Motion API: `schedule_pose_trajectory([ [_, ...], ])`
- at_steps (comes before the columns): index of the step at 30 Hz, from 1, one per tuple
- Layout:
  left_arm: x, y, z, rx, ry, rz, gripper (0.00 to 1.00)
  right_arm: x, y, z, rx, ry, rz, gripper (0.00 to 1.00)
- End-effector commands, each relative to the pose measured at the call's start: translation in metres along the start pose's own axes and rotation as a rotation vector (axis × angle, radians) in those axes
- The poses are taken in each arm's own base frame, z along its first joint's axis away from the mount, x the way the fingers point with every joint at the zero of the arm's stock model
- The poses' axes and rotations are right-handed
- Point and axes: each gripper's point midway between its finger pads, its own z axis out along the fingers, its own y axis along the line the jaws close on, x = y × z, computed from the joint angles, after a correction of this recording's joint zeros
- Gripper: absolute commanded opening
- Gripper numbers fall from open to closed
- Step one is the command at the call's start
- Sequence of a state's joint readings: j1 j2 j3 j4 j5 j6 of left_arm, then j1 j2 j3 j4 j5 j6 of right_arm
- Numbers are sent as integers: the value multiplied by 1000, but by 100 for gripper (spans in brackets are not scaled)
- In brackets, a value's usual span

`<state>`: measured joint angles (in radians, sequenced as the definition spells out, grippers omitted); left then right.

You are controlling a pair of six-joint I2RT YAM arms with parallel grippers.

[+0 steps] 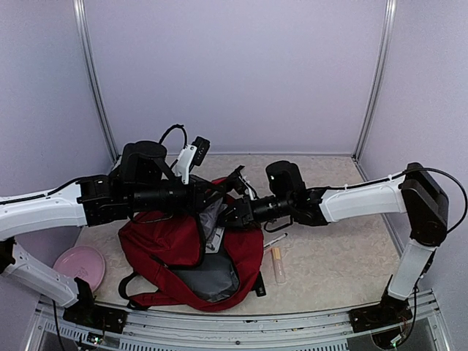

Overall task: Pack the student bag
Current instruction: Place the book in the largest pocket of the bag.

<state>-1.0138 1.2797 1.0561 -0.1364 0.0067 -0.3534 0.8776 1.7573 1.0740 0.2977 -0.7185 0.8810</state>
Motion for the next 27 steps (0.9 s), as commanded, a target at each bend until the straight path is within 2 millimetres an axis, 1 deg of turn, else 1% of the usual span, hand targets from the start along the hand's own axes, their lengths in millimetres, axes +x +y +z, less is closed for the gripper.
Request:
schedule_pose_trajectory([
  [1, -53, -25, -16, 68, -168, 16, 0, -10, -27, 14, 52, -56, 38, 32],
  [4, -55, -7, -25, -21, -181, 8, 0, -11, -38, 16, 89, -74, 35, 32],
  [6, -53, 6, -31, -69, -187, -5, 0, -13, -38, 15, 96, -75, 15, 32],
  [8, -48, 24, -37, -128, -177, -16, 0, -16, -29, 13, 92, -66, -33, 32],
  [11, -47, 60, -55, -250, -181, -47, 0, -26, -2, -1, 104, -64, -170, 34],
  [13, -56, 77, -74, -310, -213, -61, 0, -34, 14, -19, 148, -80, -268, 36],
  [15, -73, 87, -97, -354, -273, -61, 0, -41, 24, -41, 219, -109, -339, 38],
  [16, -85, 88, -111, -370, -315, -56, 0, -41, 26, -53, 261, -117, -360, 38],
  [17, -97, 89, -121, -382, -348, -47, 0, -43, 28, -64, 295, -137, -368, 39],
  [18, -107, 86, -129, -385, -373, -34, 0, -46, 29, -76, 330, -155, -401, 40],
  [20, -126, 77, -137, -363, -408, 3, 0, -48, 28, -95, 384, -181, -415, 42],
  [24, -161, 50, -136, -265, -452, 85, 0, -54, 19, -127, 489, -226, -409, 45],
  [27, -183, 32, -126, -194, -469, 143, 0, -60, 23, -143, 515, -256, -425, 46],
])
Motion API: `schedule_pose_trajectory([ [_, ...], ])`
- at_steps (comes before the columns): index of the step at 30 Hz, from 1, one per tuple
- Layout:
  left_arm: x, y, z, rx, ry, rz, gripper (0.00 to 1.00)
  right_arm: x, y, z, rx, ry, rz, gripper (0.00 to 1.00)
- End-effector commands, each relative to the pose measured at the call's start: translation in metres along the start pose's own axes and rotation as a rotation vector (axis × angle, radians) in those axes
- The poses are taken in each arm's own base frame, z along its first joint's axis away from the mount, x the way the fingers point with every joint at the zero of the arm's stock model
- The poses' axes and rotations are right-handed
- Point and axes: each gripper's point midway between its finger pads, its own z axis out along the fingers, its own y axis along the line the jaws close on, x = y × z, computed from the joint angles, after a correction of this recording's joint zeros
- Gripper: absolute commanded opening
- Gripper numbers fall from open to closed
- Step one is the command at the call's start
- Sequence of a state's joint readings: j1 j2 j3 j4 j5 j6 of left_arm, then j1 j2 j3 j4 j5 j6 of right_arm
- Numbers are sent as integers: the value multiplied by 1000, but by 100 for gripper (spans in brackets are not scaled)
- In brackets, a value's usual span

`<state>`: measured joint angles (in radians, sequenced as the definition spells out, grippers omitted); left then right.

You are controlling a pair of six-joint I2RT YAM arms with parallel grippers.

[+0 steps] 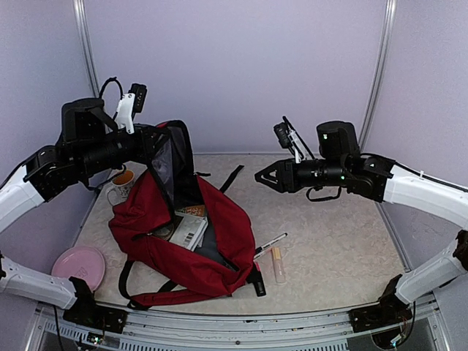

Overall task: Pack the student bag
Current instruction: Place the book in the largest pocket of the bag, then pick up the pencil case from the center of the board.

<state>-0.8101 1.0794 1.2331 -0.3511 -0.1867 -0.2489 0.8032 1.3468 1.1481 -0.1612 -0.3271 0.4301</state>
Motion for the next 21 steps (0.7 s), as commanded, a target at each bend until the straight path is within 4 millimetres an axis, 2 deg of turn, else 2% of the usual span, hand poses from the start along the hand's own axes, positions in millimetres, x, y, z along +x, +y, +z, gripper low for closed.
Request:
schedule_pose_trajectory([
  [1, -85, -40, -6, 159, -236, 68, 0, 11, -31, -16, 146, 48, -28, 46],
  [8, -149, -86, 12, 285, -354, 163, 0, -7, -49, -50, 252, 9, -45, 48],
  [11, -163, -105, 20, 318, -391, 211, 0, -11, -54, -65, 286, -13, -49, 48],
  [14, -162, -117, 33, 316, -397, 248, 0, -16, -51, -78, 289, -41, -61, 49],
  [17, -145, -103, 62, 233, -338, 222, 0, -16, -44, -86, 267, -51, -81, 49],
  [21, -121, -55, 94, 59, -255, 155, 0, -12, -21, -88, 147, -50, -120, 47],
])
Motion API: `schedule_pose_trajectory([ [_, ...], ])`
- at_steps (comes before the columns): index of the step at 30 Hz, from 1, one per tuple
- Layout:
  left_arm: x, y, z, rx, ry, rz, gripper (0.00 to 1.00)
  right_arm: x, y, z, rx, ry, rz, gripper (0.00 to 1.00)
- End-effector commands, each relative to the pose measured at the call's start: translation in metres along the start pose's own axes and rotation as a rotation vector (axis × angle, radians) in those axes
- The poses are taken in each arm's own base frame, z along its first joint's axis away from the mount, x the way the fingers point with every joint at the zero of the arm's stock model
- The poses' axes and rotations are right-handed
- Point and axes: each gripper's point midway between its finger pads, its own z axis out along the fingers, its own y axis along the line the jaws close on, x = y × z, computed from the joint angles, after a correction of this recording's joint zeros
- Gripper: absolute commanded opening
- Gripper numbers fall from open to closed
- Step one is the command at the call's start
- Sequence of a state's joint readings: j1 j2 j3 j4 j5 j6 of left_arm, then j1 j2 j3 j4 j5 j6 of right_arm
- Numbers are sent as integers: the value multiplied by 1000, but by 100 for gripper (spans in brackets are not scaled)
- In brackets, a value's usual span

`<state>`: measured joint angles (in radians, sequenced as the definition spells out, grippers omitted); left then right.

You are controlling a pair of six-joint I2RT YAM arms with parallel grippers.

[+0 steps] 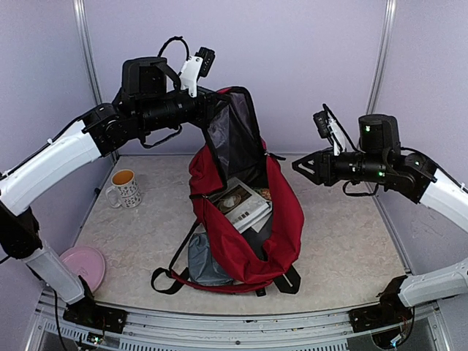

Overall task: Pack the student bag
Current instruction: Pick up the pencil case from the center of the board.

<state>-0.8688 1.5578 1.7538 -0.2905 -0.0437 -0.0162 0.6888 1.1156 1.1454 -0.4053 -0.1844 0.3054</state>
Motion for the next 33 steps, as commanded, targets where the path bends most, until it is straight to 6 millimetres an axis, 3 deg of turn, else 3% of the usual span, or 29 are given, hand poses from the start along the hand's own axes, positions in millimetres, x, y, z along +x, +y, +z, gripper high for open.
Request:
schedule_pose_trajectory([
  [1, -36, 61, -5, -214, -149, -62, 0, 9, 25, -8, -151, -3, -54, 47],
  [5, -15, 102, -3, -321, -112, -100, 0, 21, 81, -11, -369, -24, -157, 46],
  [9, -17, 134, -18, -405, -125, -116, 0, 72, 140, 6, -539, 100, -303, 48],
  [13, -29, 150, -42, -452, -160, -120, 0, 126, 164, 24, -625, 249, -368, 49],
  [17, -33, 160, -62, -484, -180, -122, 0, 161, 165, 43, -603, 319, -410, 50],
  [22, -2, 162, -61, -461, -126, -120, 0, 189, 160, 69, -585, 313, -430, 50],
  [28, 29, 163, -59, -456, -74, -120, 0, 239, 127, 103, -457, 415, -346, 50],
  [33, 38, 166, -60, -463, -60, -130, 0, 244, 83, 139, -338, 450, -89, 45],
])
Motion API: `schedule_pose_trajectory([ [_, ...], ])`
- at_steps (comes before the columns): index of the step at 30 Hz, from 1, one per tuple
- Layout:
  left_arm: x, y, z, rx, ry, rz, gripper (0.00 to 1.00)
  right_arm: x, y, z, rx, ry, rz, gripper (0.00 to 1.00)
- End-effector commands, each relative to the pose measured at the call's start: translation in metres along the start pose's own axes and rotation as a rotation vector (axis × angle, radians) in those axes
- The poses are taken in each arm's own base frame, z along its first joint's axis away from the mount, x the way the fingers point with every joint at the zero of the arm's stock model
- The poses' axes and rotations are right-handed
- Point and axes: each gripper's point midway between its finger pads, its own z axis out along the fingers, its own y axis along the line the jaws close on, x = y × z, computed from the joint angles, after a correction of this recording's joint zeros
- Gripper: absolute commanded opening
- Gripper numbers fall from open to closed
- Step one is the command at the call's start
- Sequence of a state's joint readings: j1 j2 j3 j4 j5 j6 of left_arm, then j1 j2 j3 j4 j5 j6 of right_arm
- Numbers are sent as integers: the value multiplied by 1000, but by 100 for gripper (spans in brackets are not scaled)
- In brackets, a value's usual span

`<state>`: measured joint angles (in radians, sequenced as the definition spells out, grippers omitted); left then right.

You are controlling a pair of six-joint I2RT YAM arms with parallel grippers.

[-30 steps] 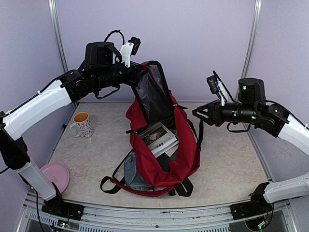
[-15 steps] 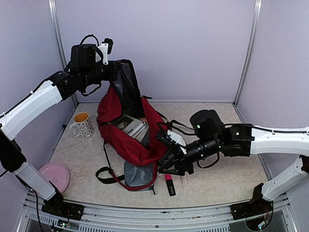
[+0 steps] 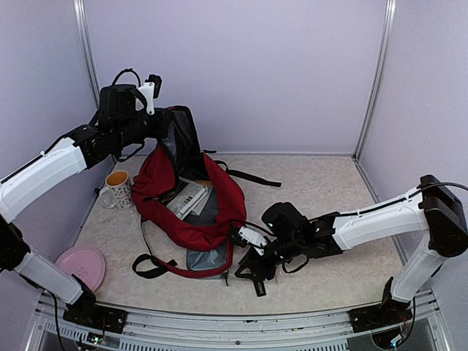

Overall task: Pack the student bag
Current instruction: Pick up the pencil case from the center of the board.

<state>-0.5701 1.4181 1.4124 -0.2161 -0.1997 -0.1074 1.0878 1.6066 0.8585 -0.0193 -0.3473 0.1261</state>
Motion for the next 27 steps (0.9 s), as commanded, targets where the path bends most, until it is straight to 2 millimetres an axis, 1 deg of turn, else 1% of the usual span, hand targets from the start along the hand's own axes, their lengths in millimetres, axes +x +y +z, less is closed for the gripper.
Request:
schedule_pose_trajectory([
  [1, -46, 4, -22, 6, -160, -50, 0, -13, -50, 6, 71, -100, 236, 45],
  [3, -54, 5, -26, 4, -174, -58, 0, -15, -70, 4, 104, -142, 317, 44],
  [5, -68, 5, -34, 9, -201, -67, 0, -14, -86, 5, 136, -179, 378, 42],
  [7, -83, 4, -45, 24, -235, -79, 0, -16, -100, 9, 167, -208, 442, 42],
  [11, -108, -2, -70, 84, -312, -113, 0, -30, -121, 27, 205, -237, 516, 44],
  [15, -122, -9, -88, 146, -362, -133, 0, -37, -134, 51, 189, -255, 588, 48],
  [17, -124, -11, -92, 162, -371, -129, 0, -44, -134, 60, 140, -277, 609, 51],
  [19, -121, -12, -92, 165, -364, -124, 0, -52, -131, 67, 97, -292, 618, 56],
  [22, -116, -10, -91, 159, -356, -121, 0, -59, -131, 64, 95, -317, 618, 63],
  [24, -113, -11, -90, 163, -351, -117, 0, -62, -133, 60, 116, -330, 615, 70],
  [26, -109, -13, -87, 173, -343, -116, 0, -58, -140, 64, 153, -311, 623, 74],
  [27, -106, -15, -85, 183, -337, -114, 0, -56, -143, 67, 164, -301, 628, 74],
])
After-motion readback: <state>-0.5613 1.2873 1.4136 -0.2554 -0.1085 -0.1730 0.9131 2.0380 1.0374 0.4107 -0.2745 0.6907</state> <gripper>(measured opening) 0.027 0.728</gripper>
